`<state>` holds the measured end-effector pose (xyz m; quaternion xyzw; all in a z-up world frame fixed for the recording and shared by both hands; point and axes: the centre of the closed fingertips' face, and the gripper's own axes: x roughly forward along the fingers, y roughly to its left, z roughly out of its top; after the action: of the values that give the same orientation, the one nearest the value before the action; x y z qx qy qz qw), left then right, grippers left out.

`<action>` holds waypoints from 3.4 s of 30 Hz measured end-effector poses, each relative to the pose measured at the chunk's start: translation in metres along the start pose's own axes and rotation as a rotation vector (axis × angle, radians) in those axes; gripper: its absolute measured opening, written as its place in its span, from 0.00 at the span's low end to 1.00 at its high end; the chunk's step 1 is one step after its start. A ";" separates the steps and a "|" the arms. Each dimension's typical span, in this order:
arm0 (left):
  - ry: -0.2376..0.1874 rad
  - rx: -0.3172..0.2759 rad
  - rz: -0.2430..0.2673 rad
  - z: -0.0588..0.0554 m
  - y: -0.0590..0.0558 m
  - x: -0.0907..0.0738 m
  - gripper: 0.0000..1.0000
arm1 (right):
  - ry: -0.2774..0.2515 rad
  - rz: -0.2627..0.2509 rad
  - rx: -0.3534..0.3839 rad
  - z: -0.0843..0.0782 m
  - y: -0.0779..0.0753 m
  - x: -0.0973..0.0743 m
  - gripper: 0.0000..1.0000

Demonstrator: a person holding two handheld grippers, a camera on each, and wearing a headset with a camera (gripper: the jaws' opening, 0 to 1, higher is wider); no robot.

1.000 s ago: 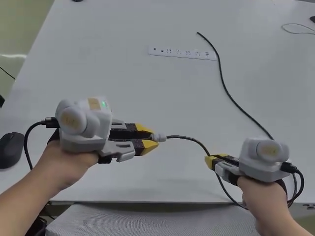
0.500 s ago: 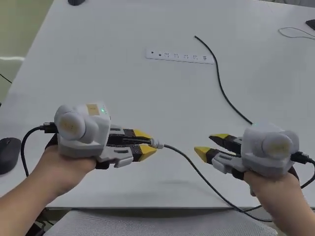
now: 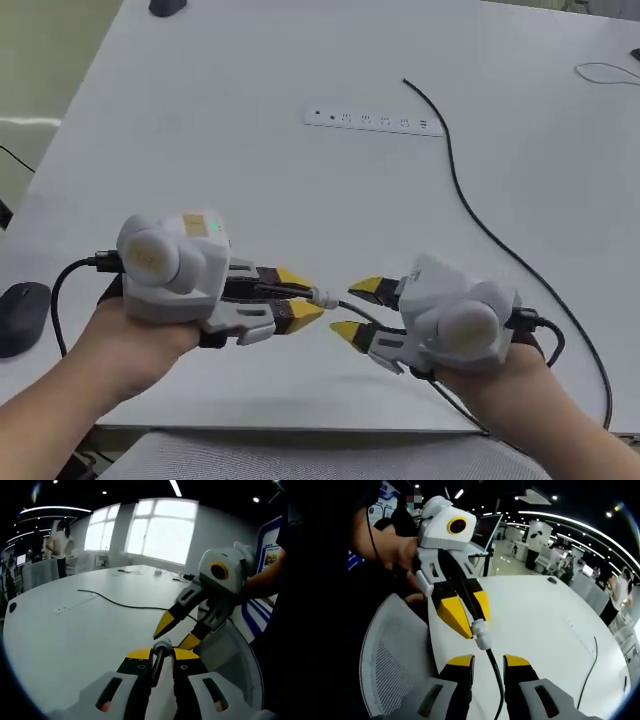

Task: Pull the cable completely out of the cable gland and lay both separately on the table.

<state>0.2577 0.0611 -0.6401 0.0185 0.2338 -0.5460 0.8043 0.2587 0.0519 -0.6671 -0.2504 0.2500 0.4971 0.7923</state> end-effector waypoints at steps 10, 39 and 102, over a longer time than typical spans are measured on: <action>-0.012 0.003 0.005 0.001 -0.004 0.001 0.15 | 0.002 -0.029 -0.009 -0.002 -0.004 -0.001 0.01; -0.068 -0.036 0.026 0.011 -0.007 -0.009 0.15 | 0.106 -0.132 0.226 -0.067 -0.022 -0.017 0.00; -0.050 -0.076 0.055 -0.073 0.030 0.001 0.15 | 0.162 -0.090 0.054 -0.022 -0.074 0.042 0.00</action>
<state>0.2586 0.0932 -0.7126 -0.0196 0.2338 -0.5148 0.8246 0.3387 0.0376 -0.7003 -0.2795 0.3150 0.4321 0.7974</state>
